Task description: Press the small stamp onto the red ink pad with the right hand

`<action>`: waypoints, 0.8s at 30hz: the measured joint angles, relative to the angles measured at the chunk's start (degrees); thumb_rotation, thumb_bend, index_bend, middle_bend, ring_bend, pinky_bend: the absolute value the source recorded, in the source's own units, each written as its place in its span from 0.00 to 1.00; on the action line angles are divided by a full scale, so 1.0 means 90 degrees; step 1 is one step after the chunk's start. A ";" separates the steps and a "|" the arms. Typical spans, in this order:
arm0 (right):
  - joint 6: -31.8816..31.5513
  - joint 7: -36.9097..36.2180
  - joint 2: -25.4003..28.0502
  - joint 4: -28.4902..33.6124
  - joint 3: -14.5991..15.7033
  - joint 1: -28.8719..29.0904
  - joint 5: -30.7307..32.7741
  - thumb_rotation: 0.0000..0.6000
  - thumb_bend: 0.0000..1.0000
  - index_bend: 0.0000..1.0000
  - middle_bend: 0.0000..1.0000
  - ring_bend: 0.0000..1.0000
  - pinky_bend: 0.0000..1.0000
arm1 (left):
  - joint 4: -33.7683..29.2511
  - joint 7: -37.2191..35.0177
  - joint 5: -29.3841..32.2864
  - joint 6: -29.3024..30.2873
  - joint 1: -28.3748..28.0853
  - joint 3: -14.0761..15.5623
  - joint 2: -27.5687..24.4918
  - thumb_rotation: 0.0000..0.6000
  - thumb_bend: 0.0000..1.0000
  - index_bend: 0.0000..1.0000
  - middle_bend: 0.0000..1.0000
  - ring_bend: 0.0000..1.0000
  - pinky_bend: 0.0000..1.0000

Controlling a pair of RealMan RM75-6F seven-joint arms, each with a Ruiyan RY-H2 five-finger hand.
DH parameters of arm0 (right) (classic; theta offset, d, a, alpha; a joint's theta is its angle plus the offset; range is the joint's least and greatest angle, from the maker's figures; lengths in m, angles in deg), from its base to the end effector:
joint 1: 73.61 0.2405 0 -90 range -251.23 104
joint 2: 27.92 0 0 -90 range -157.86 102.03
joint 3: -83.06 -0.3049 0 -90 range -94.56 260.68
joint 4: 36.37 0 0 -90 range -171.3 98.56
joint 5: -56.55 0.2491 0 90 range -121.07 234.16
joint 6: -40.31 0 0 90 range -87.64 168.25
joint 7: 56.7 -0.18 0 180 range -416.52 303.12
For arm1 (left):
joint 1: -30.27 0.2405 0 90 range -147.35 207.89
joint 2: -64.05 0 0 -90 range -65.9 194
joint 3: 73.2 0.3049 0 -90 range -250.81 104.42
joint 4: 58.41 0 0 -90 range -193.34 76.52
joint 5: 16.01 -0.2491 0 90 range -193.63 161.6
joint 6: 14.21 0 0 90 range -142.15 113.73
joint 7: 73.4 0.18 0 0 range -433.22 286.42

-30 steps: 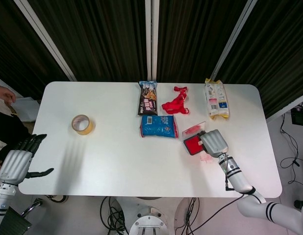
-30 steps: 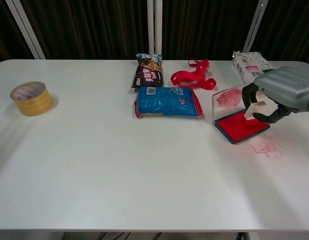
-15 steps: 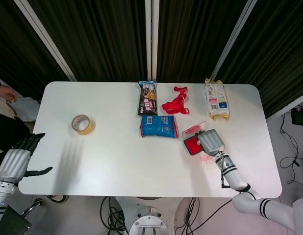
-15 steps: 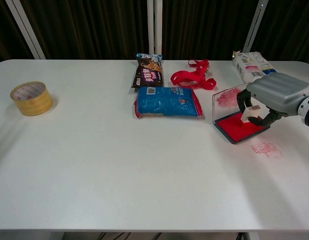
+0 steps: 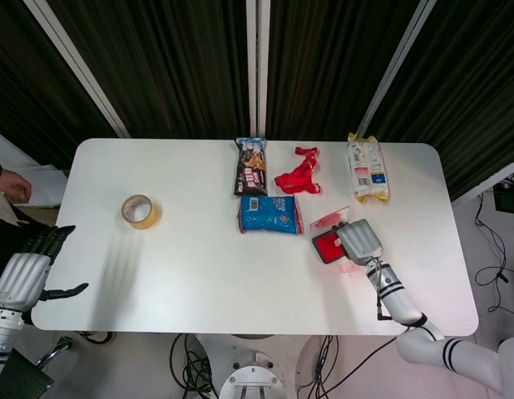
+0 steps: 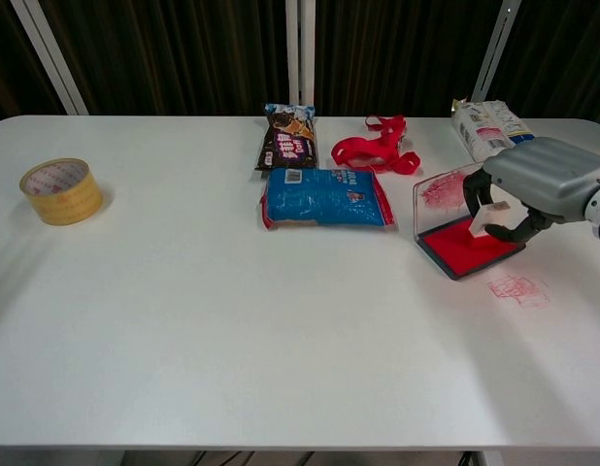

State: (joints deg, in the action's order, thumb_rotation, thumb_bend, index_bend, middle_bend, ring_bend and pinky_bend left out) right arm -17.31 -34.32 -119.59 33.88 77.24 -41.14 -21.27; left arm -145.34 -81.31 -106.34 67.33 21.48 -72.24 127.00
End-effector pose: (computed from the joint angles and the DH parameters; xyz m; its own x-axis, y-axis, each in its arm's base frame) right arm -0.2772 -0.3894 -0.0702 0.6842 -0.1527 0.7132 -0.7068 -0.3799 0.5968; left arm -0.3790 0.2341 0.1377 0.3927 0.1042 0.9138 0.9166 -0.1256 -0.3796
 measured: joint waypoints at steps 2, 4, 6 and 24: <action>-0.0195 -0.0074 0.0164 0.0238 -0.0004 -0.0049 -0.0098 1.00 0.40 0.66 0.61 0.90 1.00 | -0.0005 0.0006 -0.0008 -0.0005 -0.0007 -0.0001 0.0003 0.73 0.08 0.07 0.12 0.08 0.17; -0.0386 -0.0138 0.0360 0.0508 0.0000 -0.0113 -0.0195 1.00 0.40 0.66 0.62 0.90 1.00 | -0.0018 0.0019 -0.0014 -0.0018 -0.0018 -0.0001 0.0006 0.73 0.08 0.07 0.12 0.08 0.17; -0.0525 -0.0183 0.0543 0.0752 0.0025 -0.0181 -0.0279 1.00 0.40 0.66 0.62 0.90 1.00 | -0.0032 0.0029 -0.0026 -0.0024 -0.0027 -0.0001 0.0012 0.73 0.08 0.07 0.12 0.08 0.17; -0.1179 -0.0746 0.0417 0.0129 0.1040 -0.1078 -0.1069 1.00 0.40 0.66 0.59 0.90 1.00 | -0.0115 0.0123 -0.0088 0.0042 -0.0015 0.0013 -0.0001 0.73 0.08 0.07 0.12 0.08 0.17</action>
State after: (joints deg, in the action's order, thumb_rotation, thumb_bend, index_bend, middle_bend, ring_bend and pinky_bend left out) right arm -27.92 -41.03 -115.84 35.04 86.60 -50.84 -30.89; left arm -146.38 -80.20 -107.13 67.71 21.34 -72.12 126.99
